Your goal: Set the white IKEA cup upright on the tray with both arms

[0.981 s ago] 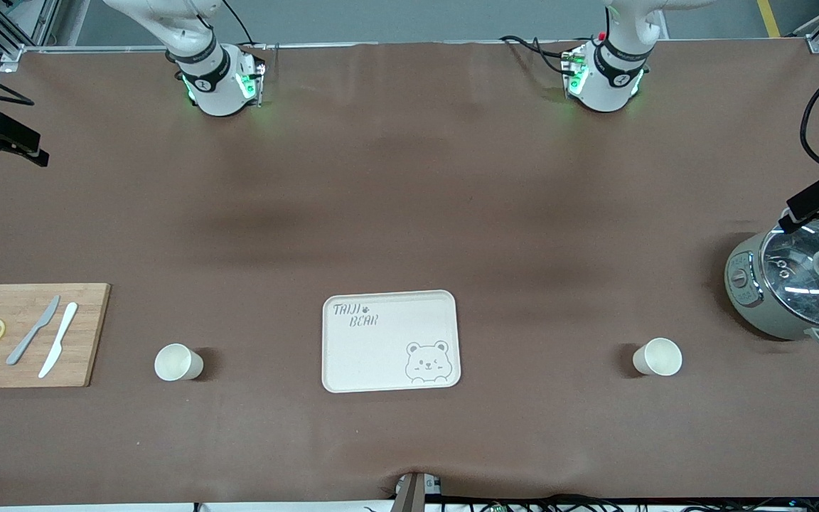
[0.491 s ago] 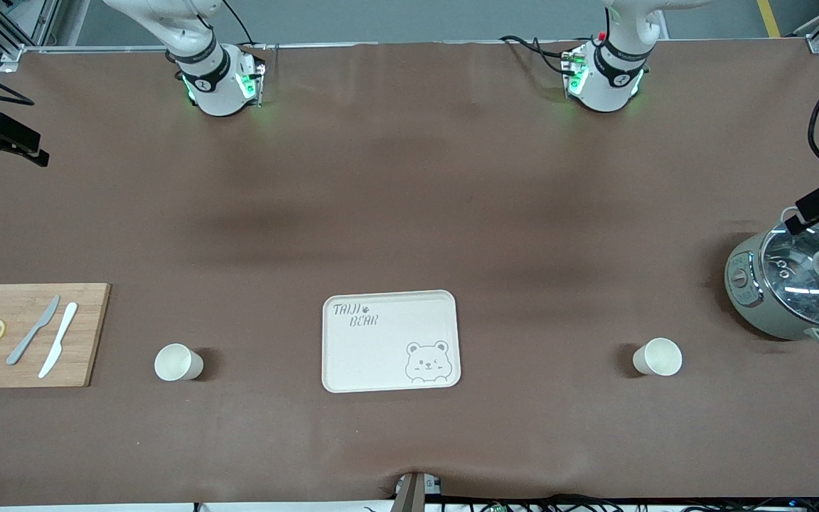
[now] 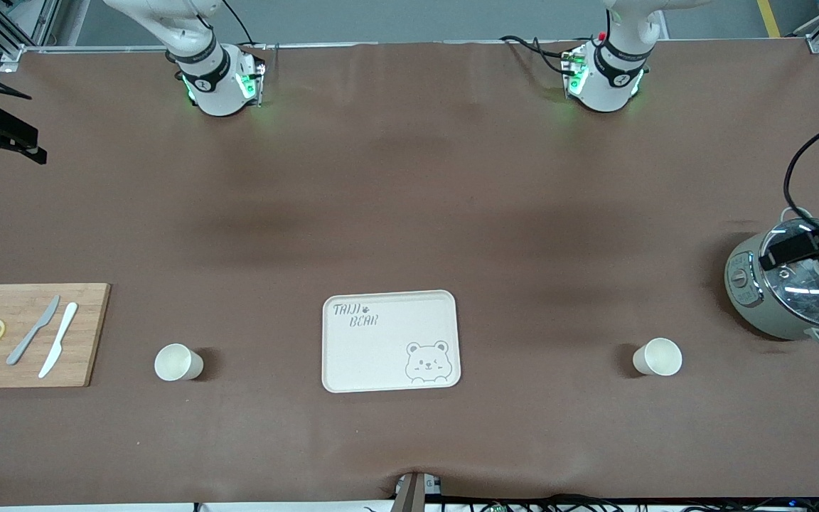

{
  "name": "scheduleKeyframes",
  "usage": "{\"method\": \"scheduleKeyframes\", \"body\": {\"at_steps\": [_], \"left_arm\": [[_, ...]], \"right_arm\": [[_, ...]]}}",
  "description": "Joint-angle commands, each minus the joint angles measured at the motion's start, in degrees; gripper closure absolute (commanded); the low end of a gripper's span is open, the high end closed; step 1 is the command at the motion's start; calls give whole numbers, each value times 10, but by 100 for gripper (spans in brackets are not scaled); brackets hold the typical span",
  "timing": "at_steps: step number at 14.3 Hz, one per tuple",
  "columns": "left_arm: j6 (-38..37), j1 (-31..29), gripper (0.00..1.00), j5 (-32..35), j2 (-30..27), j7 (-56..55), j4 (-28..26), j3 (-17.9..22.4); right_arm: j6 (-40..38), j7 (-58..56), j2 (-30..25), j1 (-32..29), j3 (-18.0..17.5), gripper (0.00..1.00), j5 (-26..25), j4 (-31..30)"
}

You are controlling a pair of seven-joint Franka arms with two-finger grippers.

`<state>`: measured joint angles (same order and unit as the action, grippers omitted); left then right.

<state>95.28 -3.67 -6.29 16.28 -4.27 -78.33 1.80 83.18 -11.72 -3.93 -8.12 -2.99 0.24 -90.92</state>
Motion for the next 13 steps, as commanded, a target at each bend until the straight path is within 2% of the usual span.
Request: {"method": "scheduleKeyframes", "body": {"at_steps": [1,4,7,9,13], "left_arm": [[26,-7,0,-6,25,9,9,-1],[74,-6,0,-5,58,24,9,-1],[110,-5,0,36,88,37,9,-2],[136,-7,0,35,109,45,8,-3],[188,-3,0,31,154,47,8,-5]], "right_arm": [[8,-8,37,-6,-6,0,5,32],[57,1,102,-4,-6,0,6,56],[138,42,150,3,-7,0,5,57],[148,56,182,18,-7,0,3,57],[243,64,252,17,-8,0,12,57]]}}
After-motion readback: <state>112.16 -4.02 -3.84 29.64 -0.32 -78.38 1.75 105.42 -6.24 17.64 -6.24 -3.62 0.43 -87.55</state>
